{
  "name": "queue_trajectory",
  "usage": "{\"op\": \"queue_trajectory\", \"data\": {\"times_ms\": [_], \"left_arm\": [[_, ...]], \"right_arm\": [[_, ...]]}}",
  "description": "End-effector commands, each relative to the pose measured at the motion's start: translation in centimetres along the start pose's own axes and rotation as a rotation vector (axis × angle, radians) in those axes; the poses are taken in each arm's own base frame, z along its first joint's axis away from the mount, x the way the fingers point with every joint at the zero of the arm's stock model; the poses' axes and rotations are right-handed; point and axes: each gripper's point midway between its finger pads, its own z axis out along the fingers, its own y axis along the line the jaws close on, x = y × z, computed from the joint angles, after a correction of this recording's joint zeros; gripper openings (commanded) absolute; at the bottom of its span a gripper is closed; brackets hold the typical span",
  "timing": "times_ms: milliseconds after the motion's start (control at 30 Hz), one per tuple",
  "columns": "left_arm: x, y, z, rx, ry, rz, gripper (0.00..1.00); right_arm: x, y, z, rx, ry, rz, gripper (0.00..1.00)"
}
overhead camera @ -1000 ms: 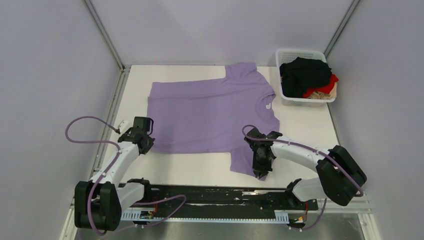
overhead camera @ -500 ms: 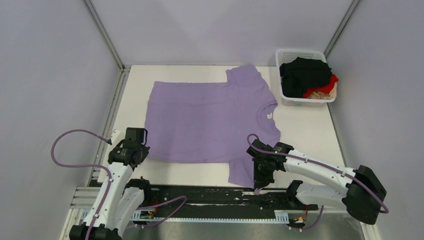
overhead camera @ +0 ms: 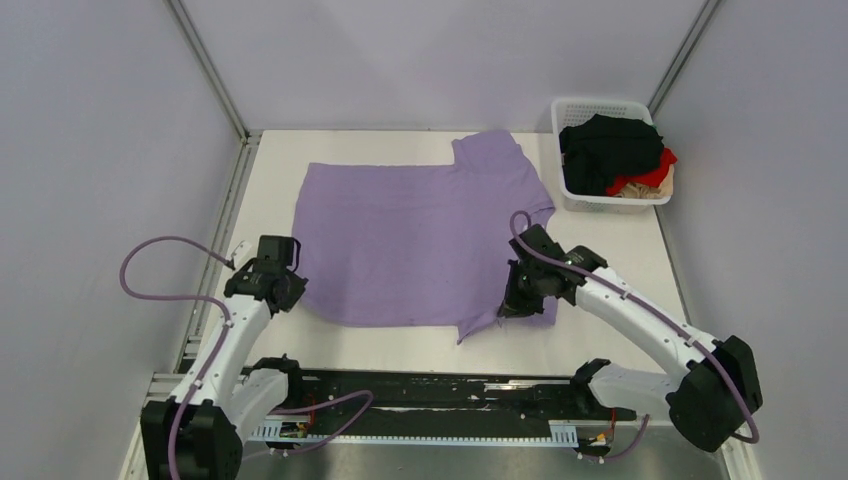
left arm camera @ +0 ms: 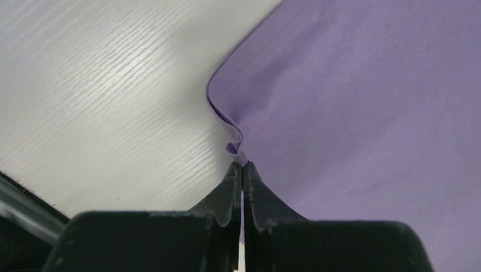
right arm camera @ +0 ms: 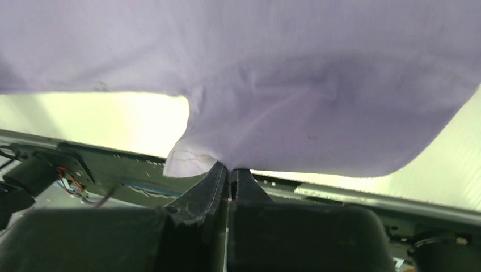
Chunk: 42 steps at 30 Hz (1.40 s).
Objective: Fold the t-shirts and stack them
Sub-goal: Fold the flattened tshirt in 1/3 of the way
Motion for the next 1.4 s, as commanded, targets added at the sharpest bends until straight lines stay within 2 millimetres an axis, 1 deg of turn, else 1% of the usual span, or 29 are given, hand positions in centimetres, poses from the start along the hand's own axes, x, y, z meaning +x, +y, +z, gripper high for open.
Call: {"op": "queue_trajectory", "data": {"times_ms": [0, 33, 67, 100, 133, 167, 200, 233, 267, 300, 467, 600, 733, 833, 1000, 1100, 1167, 1200, 1233, 1300, 1333, 1367], "left_arm": [[-3.5, -4.7, -0.2, 0.097, -0.080, -0.009, 0.00], [-4.1, -5.4, -0.3, 0.107, -0.093, -0.010, 0.00], [-4.1, -5.6, 0.2, 0.090, -0.083, -0.004, 0.00], [-4.6, -6.3, 0.2, 0.098, -0.091, -0.013, 0.00], [-4.4, -6.5, 0.8, 0.081, -0.080, -0.008, 0.00], [-4.9, -7.2, 0.8, 0.091, -0.089, -0.014, 0.00], [-4.9, -7.3, 1.4, 0.074, -0.081, -0.009, 0.00], [-5.4, -7.9, 1.4, 0.083, -0.090, -0.015, 0.00], [-5.4, -8.0, 1.9, 0.067, -0.083, -0.012, 0.00], [-5.9, -8.4, 2.2, 0.062, -0.090, -0.012, 0.00], [-8.0, -9.6, 2.7, 0.055, -0.126, -0.009, 0.00], [-9.2, -10.7, 2.8, 0.066, -0.148, -0.008, 0.00], [-10.0, -11.3, 3.2, 0.061, -0.160, 0.000, 0.00], [-10.2, -11.6, 3.6, 0.060, -0.164, 0.003, 0.00], [-10.7, -12.1, 4.4, 0.054, -0.177, 0.016, 0.00], [-10.7, -12.1, 5.6, 0.033, -0.173, 0.024, 0.00], [-10.8, -12.4, 6.5, 0.028, -0.183, 0.027, 0.05], [-10.8, -12.5, 7.5, 0.015, -0.189, 0.028, 0.12], [-11.0, -12.7, 7.9, 0.015, -0.193, 0.025, 0.17], [-11.3, -13.3, 8.6, 0.008, -0.191, 0.025, 0.28], [-12.2, -13.6, 8.9, 0.007, -0.198, 0.015, 0.47], [-12.8, -13.5, 9.0, -0.001, -0.200, 0.007, 0.58]], "right_arm": [[-6.3, 2.1, -1.5, -0.084, -0.132, -0.104, 0.00], [-7.2, 2.1, -1.6, -0.083, -0.142, -0.106, 0.00], [-8.3, 2.1, -1.6, -0.079, -0.153, -0.107, 0.00], [-9.3, 2.3, -1.6, -0.078, -0.163, -0.108, 0.00], [-10.3, 2.3, -1.6, -0.076, -0.174, -0.104, 0.00], [-11.2, 2.4, -1.5, -0.077, -0.185, -0.098, 0.00], [-12.1, 2.4, -1.5, -0.083, -0.195, -0.093, 0.00], [-13.0, 2.4, -1.5, -0.088, -0.206, -0.085, 0.00], [-13.9, 2.3, -1.5, -0.086, -0.217, -0.075, 0.00], [-14.8, 2.3, -1.5, -0.088, -0.233, -0.071, 0.00], [-18.4, 1.7, -1.9, -0.081, -0.307, -0.085, 0.00], [-20.8, 1.3, -2.6, -0.080, -0.371, -0.125, 0.00], [-23.1, 1.3, -3.0, -0.079, -0.428, -0.175, 0.00], [-24.4, 1.4, -3.0, -0.086, -0.465, -0.212, 0.00], [-26.8, 0.9, -1.7, -0.075, -0.474, -0.259, 0.01], [-28.4, 0.5, -0.3, -0.062, -0.457, -0.260, 0.03], [-29.8, 0.3, 0.9, -0.052, -0.451, -0.238, 0.05], [-30.6, 0.2, 1.6, -0.043, -0.449, -0.223, 0.07], [-31.8, 0.2, 2.2, -0.039, -0.458, -0.215, 0.11], [-34.8, 0.2, 3.5, -0.006, -0.490, -0.211, 0.22], [-36.5, -0.2, 4.0, 0.034, -0.507, -0.202, 0.28], [-37.8, -0.6, 4.3, 0.076, -0.512, -0.192, 0.33]]}}
